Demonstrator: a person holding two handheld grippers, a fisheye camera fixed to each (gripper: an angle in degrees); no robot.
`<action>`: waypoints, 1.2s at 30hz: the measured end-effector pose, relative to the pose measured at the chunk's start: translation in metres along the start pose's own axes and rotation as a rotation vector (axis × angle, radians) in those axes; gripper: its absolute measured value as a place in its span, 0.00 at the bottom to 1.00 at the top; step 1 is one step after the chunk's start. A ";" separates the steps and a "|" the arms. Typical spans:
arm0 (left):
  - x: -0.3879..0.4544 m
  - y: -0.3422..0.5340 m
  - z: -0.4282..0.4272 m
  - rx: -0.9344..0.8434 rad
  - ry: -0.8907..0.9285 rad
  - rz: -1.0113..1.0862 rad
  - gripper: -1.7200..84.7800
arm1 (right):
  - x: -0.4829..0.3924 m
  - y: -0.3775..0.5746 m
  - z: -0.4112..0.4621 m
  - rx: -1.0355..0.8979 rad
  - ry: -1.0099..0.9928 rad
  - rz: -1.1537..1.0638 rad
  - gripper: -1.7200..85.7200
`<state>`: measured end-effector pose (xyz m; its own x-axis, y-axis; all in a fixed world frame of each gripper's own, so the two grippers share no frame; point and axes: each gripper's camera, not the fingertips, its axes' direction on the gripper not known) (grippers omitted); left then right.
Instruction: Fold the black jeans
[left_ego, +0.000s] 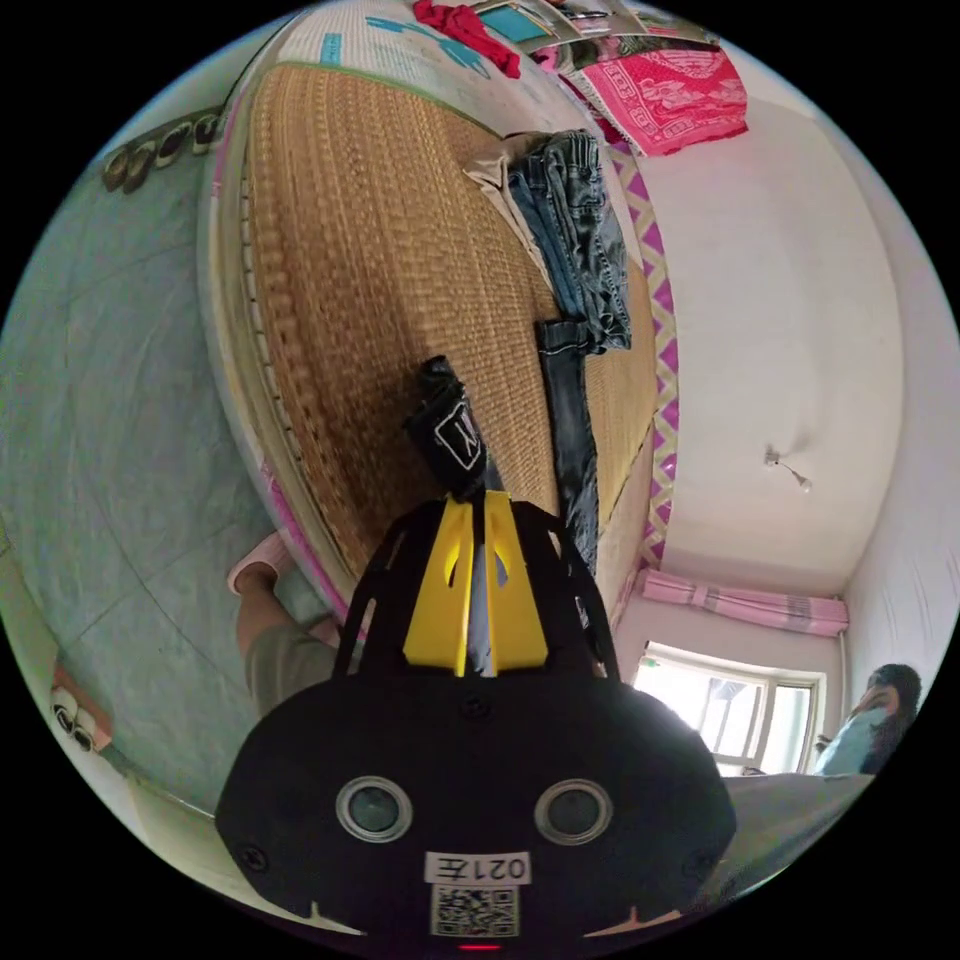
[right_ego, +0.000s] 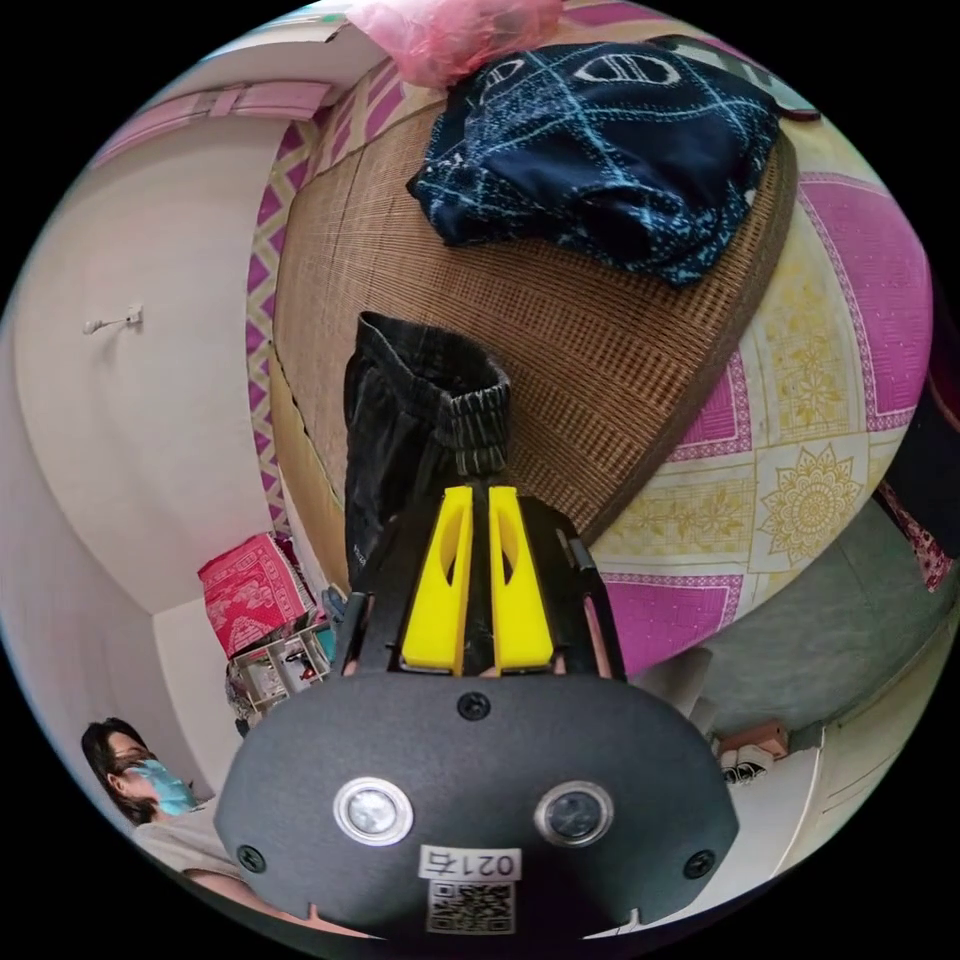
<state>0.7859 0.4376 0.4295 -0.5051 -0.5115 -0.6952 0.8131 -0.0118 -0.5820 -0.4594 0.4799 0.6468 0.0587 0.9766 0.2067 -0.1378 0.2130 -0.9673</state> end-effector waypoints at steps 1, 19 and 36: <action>0.025 -0.010 0.005 -0.018 0.004 -0.002 0.01 | -0.008 -0.004 -0.003 -0.002 -0.010 -0.001 0.03; 0.383 -0.288 0.330 -0.278 -0.444 0.005 0.02 | -0.261 -0.277 0.064 -0.087 0.048 -0.002 0.07; 0.585 -0.163 0.456 -0.287 -0.537 1.047 0.06 | -0.639 -0.218 0.115 -0.339 0.309 -1.320 0.11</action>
<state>0.4901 -0.2517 0.3102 0.5989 -0.4511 -0.6616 0.6279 0.7774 0.0383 -0.5804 -0.1877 0.7421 0.1750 0.0073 0.9845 0.4294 0.8993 -0.0830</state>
